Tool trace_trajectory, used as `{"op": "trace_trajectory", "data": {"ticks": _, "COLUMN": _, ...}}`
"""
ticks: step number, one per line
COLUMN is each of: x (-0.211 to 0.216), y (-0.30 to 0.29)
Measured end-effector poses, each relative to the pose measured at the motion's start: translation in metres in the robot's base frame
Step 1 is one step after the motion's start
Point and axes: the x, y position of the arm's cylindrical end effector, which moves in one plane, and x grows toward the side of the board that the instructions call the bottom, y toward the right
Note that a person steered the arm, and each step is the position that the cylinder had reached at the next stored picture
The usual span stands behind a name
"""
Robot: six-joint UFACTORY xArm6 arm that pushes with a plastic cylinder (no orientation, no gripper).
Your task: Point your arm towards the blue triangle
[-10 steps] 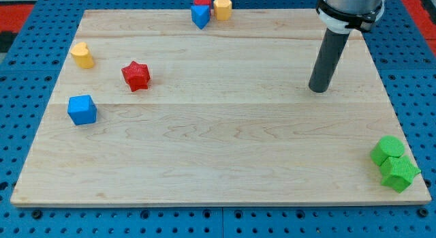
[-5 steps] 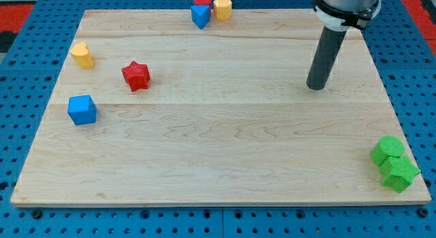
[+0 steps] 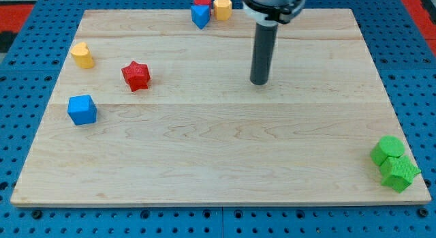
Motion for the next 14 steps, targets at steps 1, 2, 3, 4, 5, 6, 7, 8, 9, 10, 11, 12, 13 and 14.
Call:
{"op": "trace_trajectory", "data": {"ticks": 1, "x": -0.012, "y": -0.026}}
{"op": "trace_trajectory", "data": {"ticks": 2, "x": -0.02, "y": -0.044}}
{"op": "trace_trajectory", "data": {"ticks": 3, "x": -0.038, "y": -0.056}}
{"op": "trace_trajectory", "data": {"ticks": 4, "x": -0.066, "y": -0.059}}
{"op": "trace_trajectory", "data": {"ticks": 5, "x": -0.089, "y": -0.077}}
{"op": "trace_trajectory", "data": {"ticks": 6, "x": -0.098, "y": -0.11}}
{"op": "trace_trajectory", "data": {"ticks": 7, "x": -0.104, "y": -0.15}}
{"op": "trace_trajectory", "data": {"ticks": 8, "x": -0.122, "y": -0.179}}
{"op": "trace_trajectory", "data": {"ticks": 9, "x": -0.148, "y": -0.196}}
{"op": "trace_trajectory", "data": {"ticks": 10, "x": -0.176, "y": -0.187}}
{"op": "trace_trajectory", "data": {"ticks": 11, "x": -0.192, "y": -0.163}}
{"op": "trace_trajectory", "data": {"ticks": 12, "x": -0.191, "y": -0.157}}
{"op": "trace_trajectory", "data": {"ticks": 13, "x": -0.191, "y": -0.156}}
{"op": "trace_trajectory", "data": {"ticks": 14, "x": -0.191, "y": -0.155}}
